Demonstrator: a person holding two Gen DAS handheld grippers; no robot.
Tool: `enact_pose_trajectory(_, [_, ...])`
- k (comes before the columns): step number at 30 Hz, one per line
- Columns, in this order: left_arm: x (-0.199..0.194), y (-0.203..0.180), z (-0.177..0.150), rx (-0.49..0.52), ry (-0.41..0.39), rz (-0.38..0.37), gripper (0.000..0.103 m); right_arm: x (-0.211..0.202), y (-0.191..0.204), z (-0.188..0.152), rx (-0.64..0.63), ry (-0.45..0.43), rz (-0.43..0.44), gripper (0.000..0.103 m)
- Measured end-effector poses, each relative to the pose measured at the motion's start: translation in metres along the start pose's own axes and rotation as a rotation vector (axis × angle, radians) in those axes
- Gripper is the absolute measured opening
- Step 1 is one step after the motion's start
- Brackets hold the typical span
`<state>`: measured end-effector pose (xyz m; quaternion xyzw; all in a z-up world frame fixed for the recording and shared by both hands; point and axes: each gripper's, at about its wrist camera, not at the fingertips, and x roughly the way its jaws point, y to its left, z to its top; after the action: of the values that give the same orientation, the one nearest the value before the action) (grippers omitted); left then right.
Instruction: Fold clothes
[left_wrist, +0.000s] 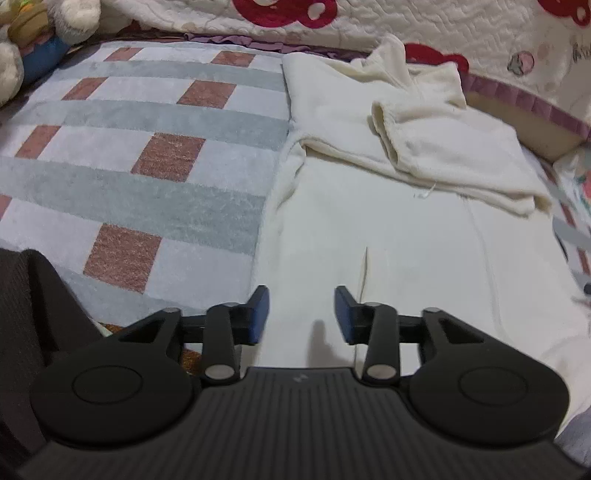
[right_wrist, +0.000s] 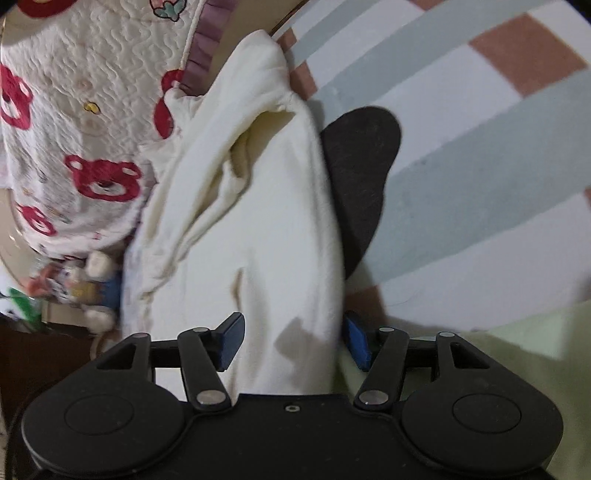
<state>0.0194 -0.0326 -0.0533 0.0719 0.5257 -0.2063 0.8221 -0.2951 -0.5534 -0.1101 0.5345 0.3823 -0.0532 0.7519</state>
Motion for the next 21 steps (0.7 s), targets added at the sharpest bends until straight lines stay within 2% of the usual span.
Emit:
enact_pose_trajectory(1, [0.0, 0.001, 0.0, -0.002, -0.004, -0.001, 0.051, 0.0, 0.002, -0.001, -0.003, 0.008, 0.008, 0.066])
enact_pose_trajectory(3, [-0.001, 0.002, 0.0, -0.006, -0.012, -0.003, 0.065, -0.001, 0.01, -0.005, -0.027, 0.019, 0.039, 0.065])
enact_pose_trajectory(5, [-0.005, 0.002, 0.001, -0.005, -0.029, -0.017, 0.067, -0.002, 0.022, -0.009, -0.072, 0.007, 0.073, 0.061])
enact_pose_trajectory(6, [-0.007, 0.002, 0.002, -0.003, -0.039, -0.027, 0.067, -0.004, 0.031, -0.01, -0.117, -0.021, 0.068, 0.051])
enact_pose_trajectory(7, [-0.01, 0.002, 0.002, -0.001, -0.05, -0.038, 0.067, -0.006, 0.04, -0.011, -0.162, -0.049, 0.064, 0.027])
enact_pose_trajectory(8, [-0.012, 0.001, 0.003, 0.001, -0.061, -0.048, 0.062, -0.008, 0.05, -0.012, -0.206, -0.078, 0.06, 0.01])
enact_pose_trajectory(9, [-0.015, 0.001, 0.003, 0.003, -0.071, -0.058, 0.04, -0.01, 0.059, -0.013, -0.251, -0.106, 0.055, 0.011])
enact_pose_trajectory(11, [-0.02, 0.0, 0.004, 0.007, -0.093, -0.079, 0.012, -0.014, 0.077, -0.015, -0.341, -0.162, 0.046, 0.011])
enact_pose_trajectory(14, [-0.027, -0.001, 0.006, 0.012, -0.125, -0.11, 0.008, -0.019, 0.101, -0.017, -0.455, -0.229, 0.026, 0.01])
enact_pose_trajectory(18, [-0.037, -0.002, 0.009, 0.02, -0.167, -0.152, 0.008, -0.026, 0.118, -0.007, -0.531, -0.283, 0.002, 0.01])
enact_pose_trajectory(21, [-0.041, 0.0, 0.032, -0.02, -0.23, -0.168, 0.007, -0.035, 0.151, 0.01, -0.613, -0.318, 0.004, 0.01])
